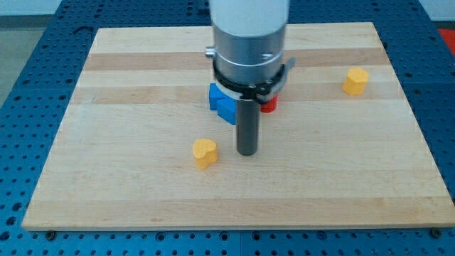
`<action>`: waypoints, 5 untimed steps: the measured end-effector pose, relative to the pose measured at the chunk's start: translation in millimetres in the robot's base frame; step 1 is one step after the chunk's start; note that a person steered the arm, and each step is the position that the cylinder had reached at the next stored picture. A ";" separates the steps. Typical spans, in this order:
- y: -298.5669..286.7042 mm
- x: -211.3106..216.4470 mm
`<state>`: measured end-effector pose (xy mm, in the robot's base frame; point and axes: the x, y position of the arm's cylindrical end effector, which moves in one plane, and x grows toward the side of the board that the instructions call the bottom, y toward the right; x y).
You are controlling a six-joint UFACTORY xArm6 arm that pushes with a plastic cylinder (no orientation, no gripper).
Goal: Push yellow heart below the green circle
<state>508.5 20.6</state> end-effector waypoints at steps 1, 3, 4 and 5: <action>0.0 -12.9; 37.3 50.8; -15.2 76.6; -95.4 76.8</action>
<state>585.3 -74.8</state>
